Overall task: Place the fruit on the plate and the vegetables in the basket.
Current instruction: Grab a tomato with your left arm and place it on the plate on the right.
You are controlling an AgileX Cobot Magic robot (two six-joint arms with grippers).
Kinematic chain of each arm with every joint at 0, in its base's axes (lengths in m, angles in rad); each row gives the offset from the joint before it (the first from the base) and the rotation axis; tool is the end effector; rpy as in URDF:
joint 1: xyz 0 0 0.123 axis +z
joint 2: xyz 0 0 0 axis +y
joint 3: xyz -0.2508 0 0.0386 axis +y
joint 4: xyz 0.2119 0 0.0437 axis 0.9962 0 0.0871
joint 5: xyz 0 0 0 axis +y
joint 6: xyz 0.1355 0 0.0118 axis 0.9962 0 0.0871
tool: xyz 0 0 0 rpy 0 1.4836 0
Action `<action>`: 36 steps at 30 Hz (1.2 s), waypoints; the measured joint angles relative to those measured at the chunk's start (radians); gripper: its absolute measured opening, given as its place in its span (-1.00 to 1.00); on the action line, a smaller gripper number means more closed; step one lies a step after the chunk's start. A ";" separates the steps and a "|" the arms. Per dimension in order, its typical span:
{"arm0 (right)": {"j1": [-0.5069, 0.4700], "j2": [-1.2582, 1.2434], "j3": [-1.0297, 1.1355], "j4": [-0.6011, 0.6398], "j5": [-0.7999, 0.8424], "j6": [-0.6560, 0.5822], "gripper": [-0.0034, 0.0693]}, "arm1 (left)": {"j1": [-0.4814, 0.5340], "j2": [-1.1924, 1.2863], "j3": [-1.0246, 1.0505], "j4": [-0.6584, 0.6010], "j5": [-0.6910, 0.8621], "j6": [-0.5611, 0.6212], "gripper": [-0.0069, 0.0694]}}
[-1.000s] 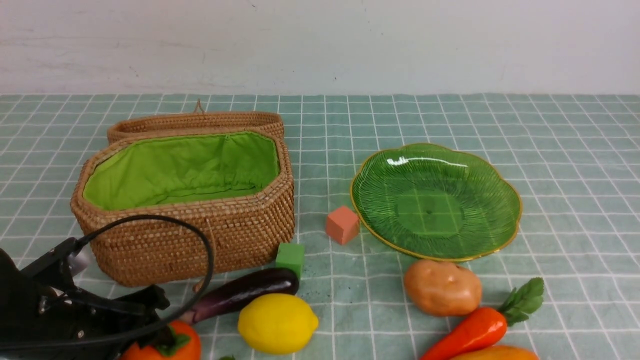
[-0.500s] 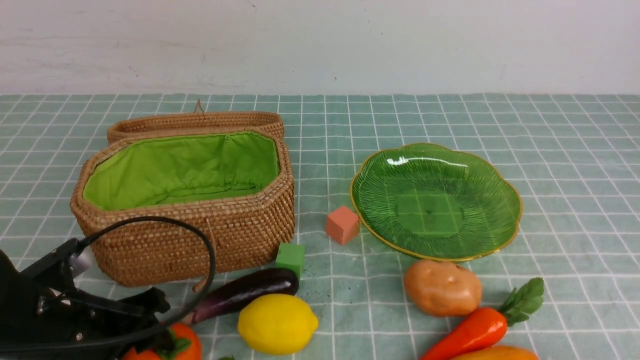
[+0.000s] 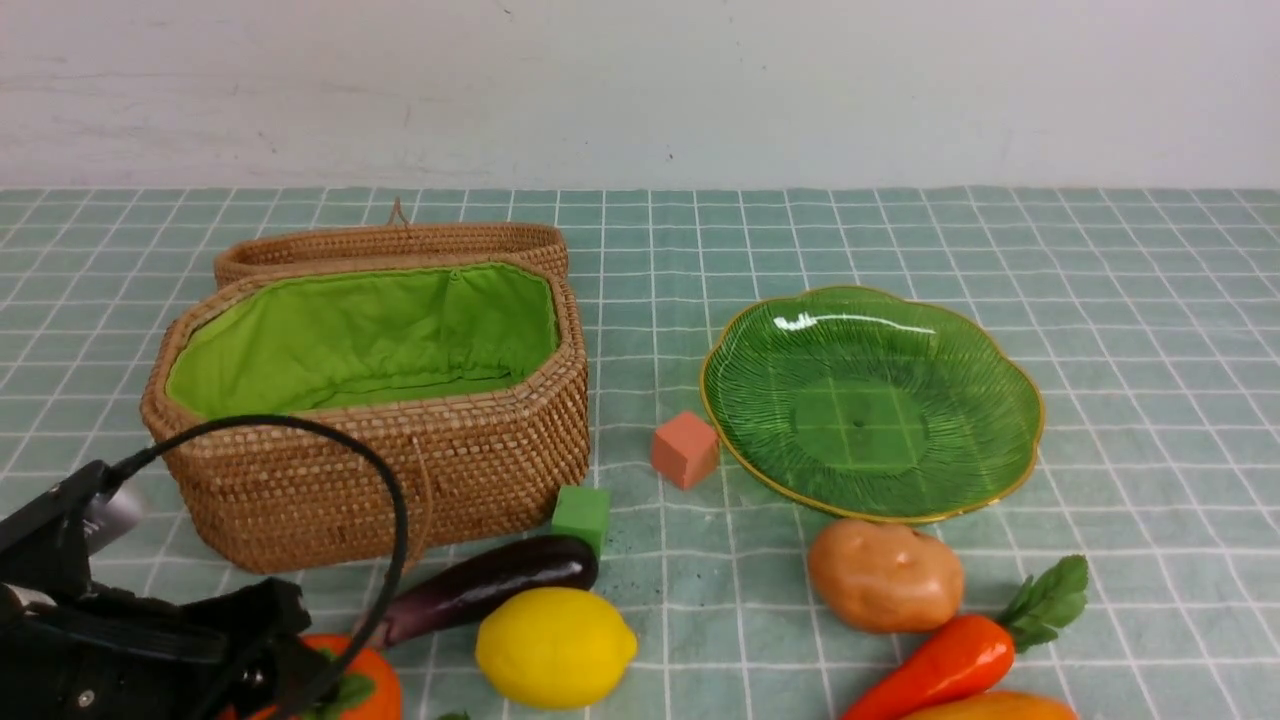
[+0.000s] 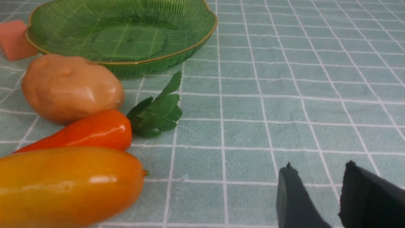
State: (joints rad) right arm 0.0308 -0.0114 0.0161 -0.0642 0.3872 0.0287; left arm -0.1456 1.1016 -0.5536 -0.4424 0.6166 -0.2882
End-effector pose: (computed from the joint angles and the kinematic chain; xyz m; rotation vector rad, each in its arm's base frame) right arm 0.0907 -0.0005 0.1607 -0.0410 1.8743 -0.0227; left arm 0.1855 -0.0612 0.1780 -0.5870 2.6141 -0.5996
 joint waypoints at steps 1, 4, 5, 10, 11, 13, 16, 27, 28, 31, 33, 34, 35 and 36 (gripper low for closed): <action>0.000 0.000 0.000 0.000 0.000 0.000 -0.25 | 0.000 -0.017 -0.030 -0.024 0.032 0.045 0.48; 0.000 0.000 0.000 0.000 0.000 0.000 -0.25 | 0.000 -0.029 -0.113 -0.075 0.108 0.142 0.48; 0.000 0.000 0.000 0.000 0.000 0.000 -0.25 | 0.000 -0.029 -0.156 -0.095 0.131 0.173 0.48; 0.000 0.000 0.000 0.000 0.000 0.000 -0.25 | 0.000 0.034 -0.409 -0.152 0.183 0.275 0.48; 0.000 0.000 0.000 0.000 0.000 0.000 -0.25 | 0.000 0.034 -0.420 -0.153 0.185 0.279 0.48; 0.000 0.000 0.000 0.000 0.000 0.000 -0.25 | -0.013 0.125 -0.561 -0.175 0.219 0.319 0.48; 0.000 0.000 0.000 0.000 0.000 0.000 -0.25 | -0.085 0.262 -0.719 -0.177 0.236 0.353 0.48; 0.000 0.000 0.000 0.000 0.000 0.000 -0.25 | -0.361 0.838 -1.290 -0.155 0.238 0.332 0.48; 0.000 0.000 0.000 0.000 0.000 0.000 -0.25 | -0.376 0.895 -1.339 -0.155 0.236 0.312 0.48; 0.000 0.000 0.000 0.000 0.000 0.000 -0.25 | -0.408 1.023 -1.446 -0.147 0.234 0.254 0.48; 0.000 0.000 0.000 0.000 0.000 0.000 -0.25 | -0.424 1.112 -1.514 -0.118 0.234 0.205 0.48; 0.000 0.000 0.000 0.000 0.000 0.000 -0.25 | -0.433 1.152 -1.554 -0.087 0.236 0.171 0.48; 0.000 0.000 0.000 0.000 0.000 0.000 -0.25 | -0.439 1.180 -1.575 -0.047 0.239 0.138 0.48; 0.000 0.000 0.000 0.000 0.000 0.000 -0.25 | -0.445 1.197 -1.591 -0.004 0.239 0.107 0.48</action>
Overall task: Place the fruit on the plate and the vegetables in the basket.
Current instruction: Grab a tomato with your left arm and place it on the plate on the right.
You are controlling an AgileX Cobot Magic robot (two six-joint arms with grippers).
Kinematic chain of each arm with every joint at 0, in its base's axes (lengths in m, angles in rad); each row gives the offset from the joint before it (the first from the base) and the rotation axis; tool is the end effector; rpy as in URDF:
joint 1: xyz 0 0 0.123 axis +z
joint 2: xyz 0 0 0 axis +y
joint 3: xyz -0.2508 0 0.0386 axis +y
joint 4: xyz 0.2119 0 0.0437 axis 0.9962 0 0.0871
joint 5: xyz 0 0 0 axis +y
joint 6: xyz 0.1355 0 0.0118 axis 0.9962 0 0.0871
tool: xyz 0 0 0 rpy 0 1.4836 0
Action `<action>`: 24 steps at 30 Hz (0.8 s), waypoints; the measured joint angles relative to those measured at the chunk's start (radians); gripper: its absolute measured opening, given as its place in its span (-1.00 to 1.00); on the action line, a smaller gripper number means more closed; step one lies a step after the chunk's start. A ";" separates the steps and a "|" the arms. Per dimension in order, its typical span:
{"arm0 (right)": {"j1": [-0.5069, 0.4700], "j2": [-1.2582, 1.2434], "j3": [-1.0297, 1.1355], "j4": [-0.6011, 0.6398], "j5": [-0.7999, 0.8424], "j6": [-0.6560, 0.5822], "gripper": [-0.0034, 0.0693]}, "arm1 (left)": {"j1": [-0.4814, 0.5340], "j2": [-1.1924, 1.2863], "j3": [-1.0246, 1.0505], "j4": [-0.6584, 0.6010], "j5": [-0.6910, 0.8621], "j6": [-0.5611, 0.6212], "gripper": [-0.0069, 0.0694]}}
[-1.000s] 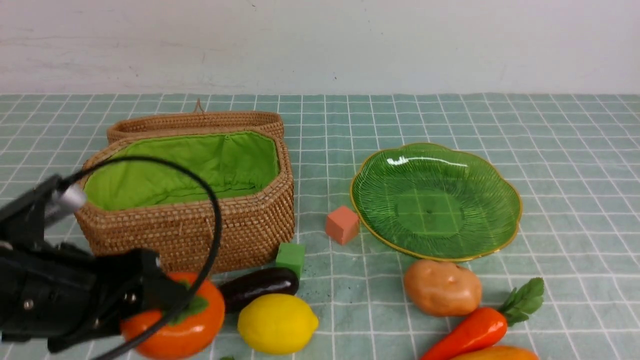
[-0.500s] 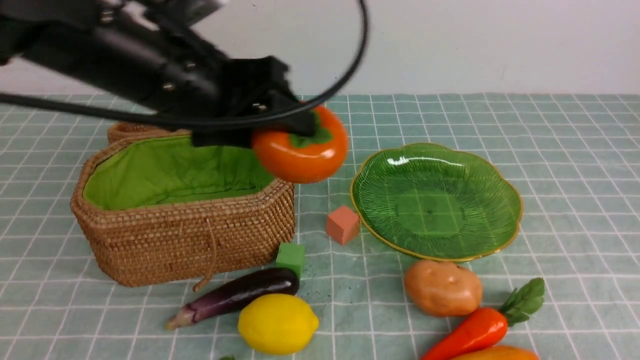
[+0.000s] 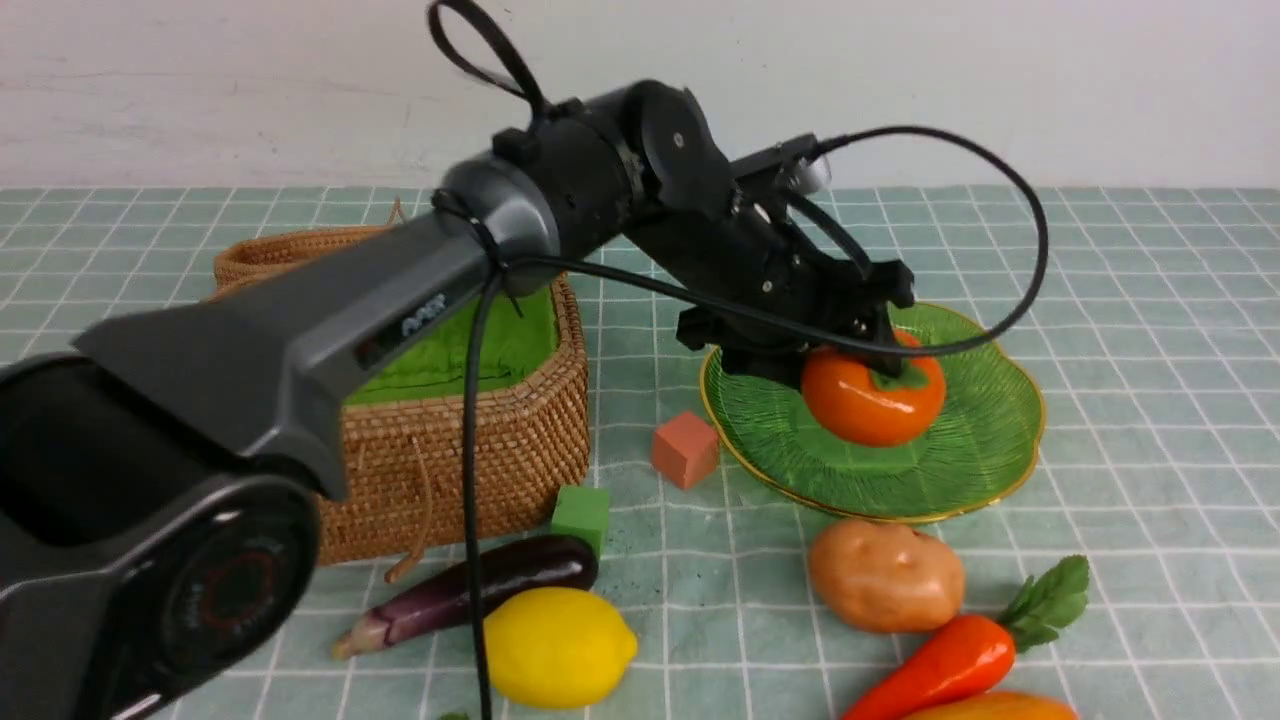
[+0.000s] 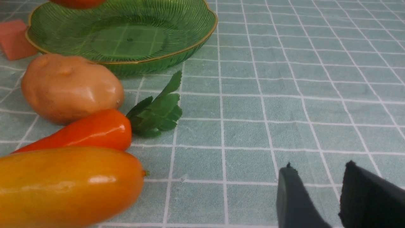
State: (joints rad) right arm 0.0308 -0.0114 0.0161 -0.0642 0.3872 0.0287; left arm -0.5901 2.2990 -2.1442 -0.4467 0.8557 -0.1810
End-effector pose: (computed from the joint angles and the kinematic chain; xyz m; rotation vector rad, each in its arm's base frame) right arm 0.0907 -0.0005 0.1607 -0.0410 1.8743 -0.0227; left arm 0.3862 -0.3120 0.1966 0.2921 2.5640 -0.8517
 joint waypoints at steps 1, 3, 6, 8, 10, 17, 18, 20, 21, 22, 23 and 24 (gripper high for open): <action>0.000 0.000 0.000 0.000 0.000 0.000 -0.25 | -0.003 0.005 -0.005 0.035 0.000 -0.025 0.48; 0.000 0.000 0.000 0.000 0.000 0.000 -0.25 | -0.004 0.009 -0.012 0.078 0.001 -0.062 0.48; 0.000 0.000 0.000 0.000 0.000 0.000 -0.25 | -0.004 0.010 -0.017 0.122 0.001 -0.112 0.48; 0.000 0.000 0.000 0.000 0.000 0.000 -0.25 | -0.004 0.010 -0.018 0.141 0.005 -0.145 0.53; 0.000 0.000 0.000 0.000 0.000 0.000 -0.25 | -0.004 0.010 -0.018 0.144 0.013 -0.152 0.62; 0.000 0.000 0.000 0.000 0.000 0.000 -0.25 | -0.004 0.010 -0.018 0.181 0.029 -0.184 0.80; 0.000 0.000 0.000 0.000 0.000 0.000 -0.25 | -0.004 0.010 -0.018 0.183 0.030 -0.186 0.81; 0.000 0.000 0.000 0.000 0.000 0.000 -0.25 | -0.004 0.010 -0.019 0.207 0.050 -0.197 0.81; 0.000 0.000 0.000 0.000 0.000 0.000 -0.25 | -0.004 0.009 -0.019 0.220 0.063 -0.197 0.81; 0.000 0.000 0.000 0.000 0.000 0.000 -0.25 | -0.004 0.004 -0.019 0.233 0.077 -0.196 0.81; 0.000 0.000 0.000 0.000 0.000 0.000 -0.25 | -0.004 0.000 -0.019 0.240 0.084 -0.193 0.81; 0.000 0.000 0.000 0.000 0.000 0.000 -0.25 | -0.005 -0.019 -0.019 0.267 0.113 -0.171 0.81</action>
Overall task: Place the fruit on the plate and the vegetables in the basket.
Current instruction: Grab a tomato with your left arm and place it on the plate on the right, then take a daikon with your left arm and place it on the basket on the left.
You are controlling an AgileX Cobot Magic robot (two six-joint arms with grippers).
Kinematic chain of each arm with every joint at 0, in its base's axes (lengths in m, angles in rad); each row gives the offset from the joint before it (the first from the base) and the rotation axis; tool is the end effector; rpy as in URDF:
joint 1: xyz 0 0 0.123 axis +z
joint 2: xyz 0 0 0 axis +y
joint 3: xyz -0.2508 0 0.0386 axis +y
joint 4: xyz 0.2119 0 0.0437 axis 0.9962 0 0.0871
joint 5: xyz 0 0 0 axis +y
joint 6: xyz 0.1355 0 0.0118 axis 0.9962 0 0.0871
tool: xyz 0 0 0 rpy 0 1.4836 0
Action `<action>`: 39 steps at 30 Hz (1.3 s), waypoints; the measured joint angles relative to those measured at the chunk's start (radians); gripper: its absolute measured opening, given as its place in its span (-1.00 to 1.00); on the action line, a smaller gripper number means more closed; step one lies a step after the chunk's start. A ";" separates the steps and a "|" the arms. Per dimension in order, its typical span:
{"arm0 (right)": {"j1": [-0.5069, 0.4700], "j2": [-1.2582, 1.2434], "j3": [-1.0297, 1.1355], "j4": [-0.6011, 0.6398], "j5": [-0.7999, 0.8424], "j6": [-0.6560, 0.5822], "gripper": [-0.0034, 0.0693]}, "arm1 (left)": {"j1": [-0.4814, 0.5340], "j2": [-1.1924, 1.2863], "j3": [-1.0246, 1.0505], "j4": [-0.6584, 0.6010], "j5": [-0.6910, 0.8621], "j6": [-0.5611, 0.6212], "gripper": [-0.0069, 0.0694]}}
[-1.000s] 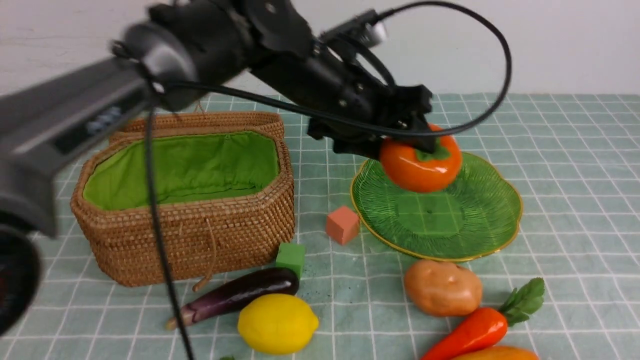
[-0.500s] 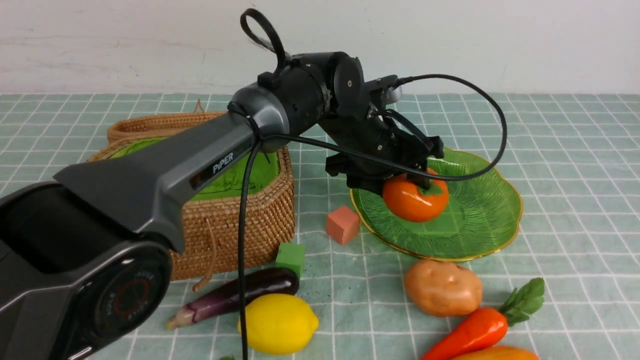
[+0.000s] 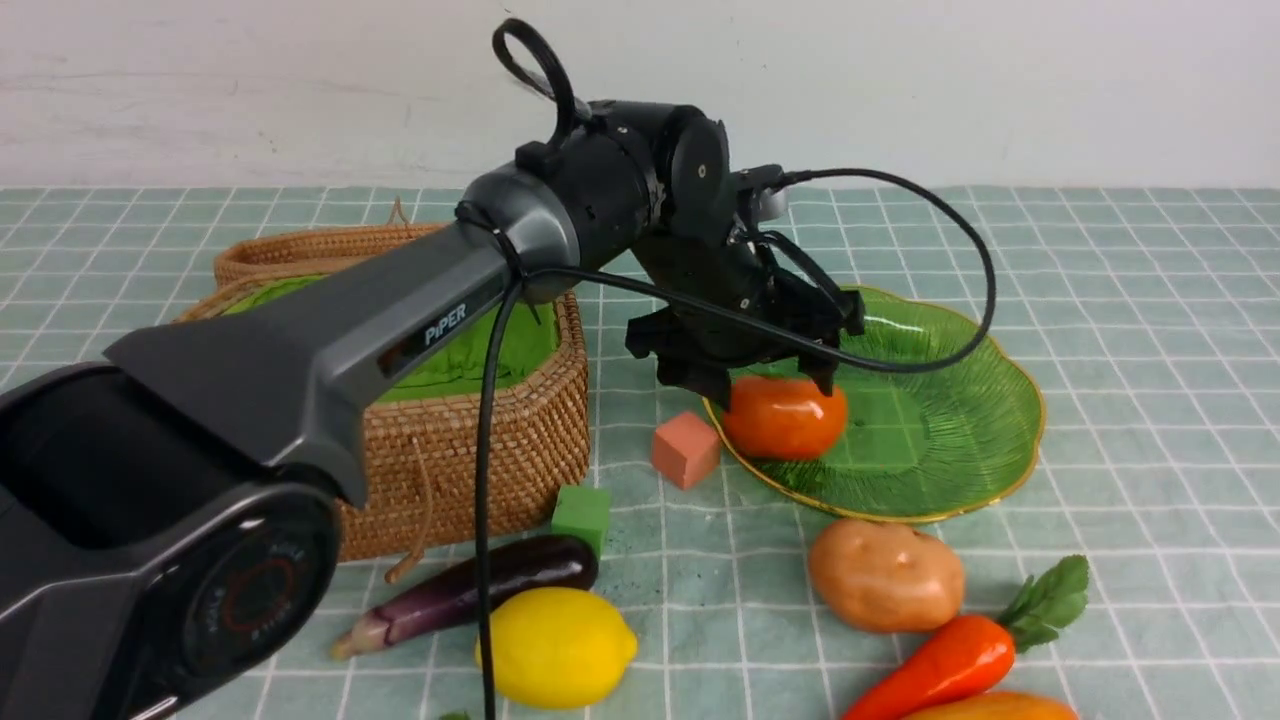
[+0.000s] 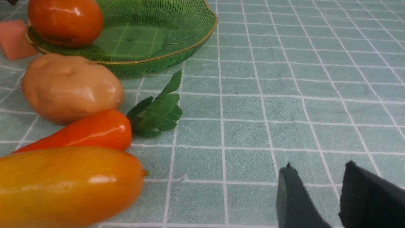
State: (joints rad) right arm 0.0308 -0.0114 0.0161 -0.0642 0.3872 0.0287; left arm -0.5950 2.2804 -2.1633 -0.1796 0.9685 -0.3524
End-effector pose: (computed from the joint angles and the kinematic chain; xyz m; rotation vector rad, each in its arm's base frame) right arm 0.0907 -0.0005 0.1607 -0.0410 1.8743 -0.0227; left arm 0.3879 -0.2867 0.1942 0.2443 2.6446 -0.5671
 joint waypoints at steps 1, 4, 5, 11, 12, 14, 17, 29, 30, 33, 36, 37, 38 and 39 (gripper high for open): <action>0.000 0.000 0.000 0.000 0.000 0.000 -0.25 | 0.000 -0.008 0.000 0.005 0.013 0.016 0.81; 0.000 0.000 0.000 0.000 0.000 0.000 -0.25 | 0.000 -0.138 0.000 0.030 0.130 0.178 0.78; 0.000 0.000 0.000 0.000 0.000 0.000 -0.25 | 0.000 -0.197 0.004 0.028 0.169 0.256 0.75; 0.000 0.000 0.000 -0.001 0.000 0.000 -0.25 | 0.000 -0.530 0.239 -0.039 0.262 0.627 0.65; 0.000 0.000 0.000 -0.001 0.000 0.000 -0.25 | 0.000 -0.576 0.315 -0.041 0.265 0.682 0.63; 0.000 0.000 0.000 -0.001 0.000 0.000 -0.25 | 0.000 -0.674 0.475 -0.041 0.266 0.819 0.61; 0.000 0.000 0.000 -0.001 0.000 0.000 -0.25 | 0.000 -0.744 0.629 -0.041 0.266 0.940 0.58; 0.000 0.000 0.000 -0.004 0.000 0.000 -0.25 | -0.247 -0.771 1.073 0.110 0.008 1.086 0.55; 0.000 0.000 0.000 -0.005 0.000 0.000 -0.25 | -0.255 -0.761 1.084 0.121 -0.030 1.078 0.55; 0.000 0.000 0.000 -0.007 0.000 0.000 -0.25 | -0.259 -0.732 1.107 0.118 -0.087 1.067 0.55; 0.000 0.000 0.000 -0.008 0.000 0.000 -0.25 | -0.259 -0.684 1.130 0.096 -0.115 1.066 0.55; 0.000 0.000 0.000 -0.008 0.000 0.000 -0.25 | -0.259 -0.670 1.137 0.093 -0.125 1.065 0.55; 0.000 0.000 0.000 -0.008 0.000 0.000 -0.25 | -0.259 -0.655 1.146 0.091 -0.137 1.064 0.55; 0.000 0.000 0.000 -0.008 0.000 0.000 -0.25 | -0.259 -0.640 1.153 0.090 -0.158 1.058 0.55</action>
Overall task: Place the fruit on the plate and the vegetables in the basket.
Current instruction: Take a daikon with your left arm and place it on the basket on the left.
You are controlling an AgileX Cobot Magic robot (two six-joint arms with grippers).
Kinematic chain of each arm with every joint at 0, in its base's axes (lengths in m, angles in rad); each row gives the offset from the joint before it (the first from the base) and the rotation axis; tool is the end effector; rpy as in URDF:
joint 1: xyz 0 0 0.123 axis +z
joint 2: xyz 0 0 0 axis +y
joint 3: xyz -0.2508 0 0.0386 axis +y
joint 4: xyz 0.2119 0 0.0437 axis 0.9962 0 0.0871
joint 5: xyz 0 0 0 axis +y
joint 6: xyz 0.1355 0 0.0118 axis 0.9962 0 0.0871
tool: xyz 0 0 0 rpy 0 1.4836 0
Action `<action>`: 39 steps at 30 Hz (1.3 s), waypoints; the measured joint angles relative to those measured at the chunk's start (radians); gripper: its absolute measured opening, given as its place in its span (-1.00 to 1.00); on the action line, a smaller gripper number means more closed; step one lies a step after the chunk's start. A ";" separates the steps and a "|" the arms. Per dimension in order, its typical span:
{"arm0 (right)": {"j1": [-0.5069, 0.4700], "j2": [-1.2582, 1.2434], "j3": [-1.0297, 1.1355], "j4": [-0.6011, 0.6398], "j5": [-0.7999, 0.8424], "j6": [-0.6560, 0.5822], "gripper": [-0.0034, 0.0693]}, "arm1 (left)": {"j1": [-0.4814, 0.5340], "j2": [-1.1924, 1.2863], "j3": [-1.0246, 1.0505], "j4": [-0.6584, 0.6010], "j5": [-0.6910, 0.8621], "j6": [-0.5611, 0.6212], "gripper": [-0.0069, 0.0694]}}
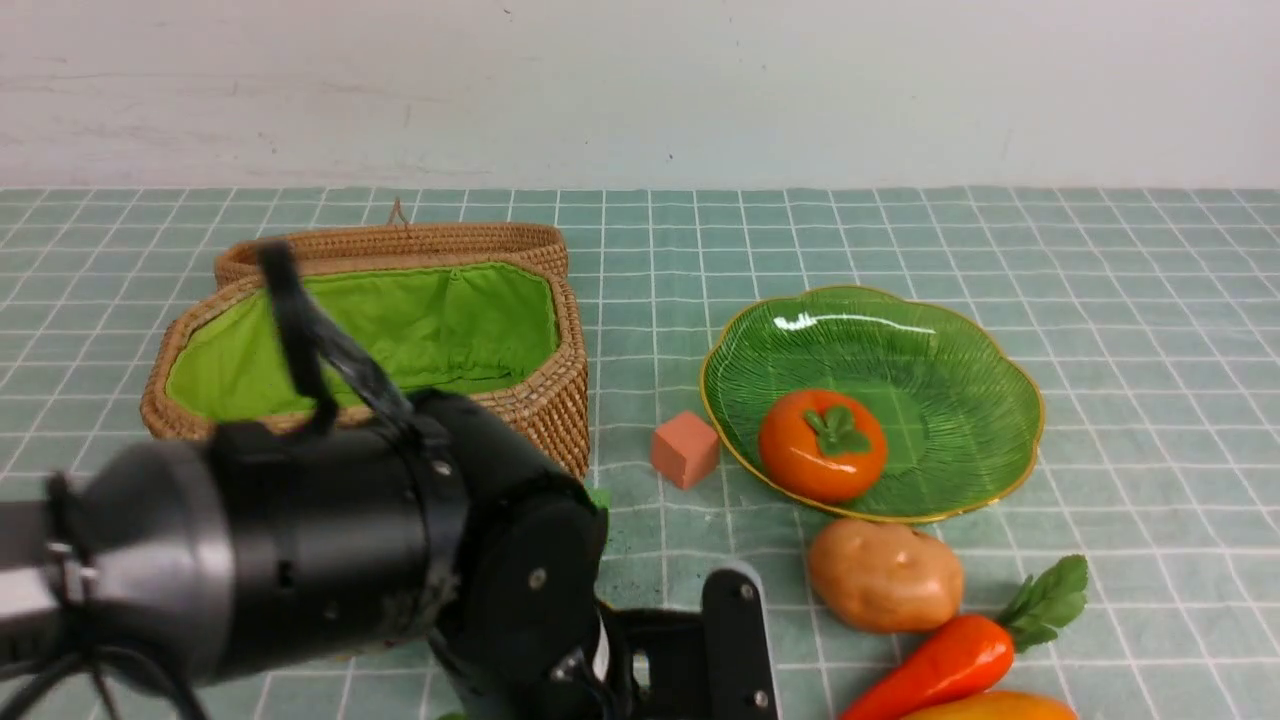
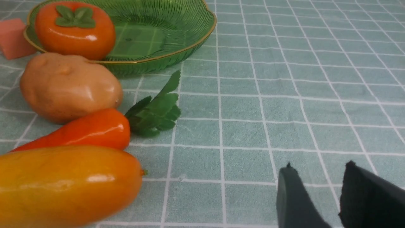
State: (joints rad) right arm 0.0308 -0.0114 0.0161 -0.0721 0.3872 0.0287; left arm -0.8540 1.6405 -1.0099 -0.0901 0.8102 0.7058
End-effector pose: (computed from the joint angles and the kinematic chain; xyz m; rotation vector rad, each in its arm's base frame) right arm 0.0907 -0.0009 0.1607 -0.0458 1.8740 -0.0305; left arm 0.1788 -0.2187 0.1484 2.0008 2.1374 -0.1288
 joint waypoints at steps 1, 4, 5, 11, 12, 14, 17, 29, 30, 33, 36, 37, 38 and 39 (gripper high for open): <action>0.000 0.000 0.000 0.000 0.000 0.000 -0.25 | 0.000 0.020 0.008 0.002 -0.028 -0.011 0.55; 0.000 0.000 0.000 0.000 0.000 0.000 -0.25 | 0.001 0.069 0.013 0.000 -0.078 -0.073 0.56; 0.000 0.000 0.000 0.000 0.000 0.000 -0.25 | 0.001 0.079 0.012 0.000 -0.083 -0.094 0.57; 0.000 0.000 0.000 0.000 0.000 0.000 -0.25 | 0.001 0.089 0.007 0.002 -0.075 -0.141 0.55; 0.000 0.000 0.000 0.000 0.000 0.000 -0.25 | 0.001 0.089 0.007 0.002 -0.074 -0.142 0.55; 0.000 0.000 0.000 0.000 0.000 0.000 -0.25 | 0.001 0.078 0.007 0.004 -0.050 -0.146 0.55; 0.000 0.000 0.000 0.000 0.000 0.000 -0.25 | 0.007 0.037 0.017 0.012 -0.001 -0.149 0.55; 0.000 0.000 0.000 0.000 0.000 0.000 -0.25 | 0.410 -0.316 -0.177 0.218 -0.112 -0.152 0.55; 0.000 0.000 0.000 0.000 0.000 0.000 -0.25 | 0.410 -0.316 -0.180 0.221 -0.124 -0.152 0.55; 0.000 0.000 0.000 -0.001 0.000 0.000 -0.25 | 0.573 -0.299 -0.205 0.255 -0.343 -0.151 0.55; 0.000 0.000 0.000 -0.001 0.000 0.000 -0.25 | 0.631 -0.236 -0.206 0.267 -0.487 -0.151 0.55; 0.000 0.000 0.000 -0.001 0.000 0.000 -0.25 | 0.637 -0.213 -0.206 0.268 -0.513 -0.151 0.55; 0.000 0.000 0.000 -0.001 0.000 0.000 -0.25 | 0.639 -0.171 -0.206 0.268 -0.538 -0.151 0.55; 0.000 0.000 0.000 -0.001 0.000 0.000 -0.25 | 0.639 -0.159 -0.206 0.268 -0.540 -0.151 0.55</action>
State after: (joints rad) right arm 0.0308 -0.0114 0.0161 -0.0730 0.3872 0.0287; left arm -0.2150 1.4816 -1.2159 0.1778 0.2702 0.5548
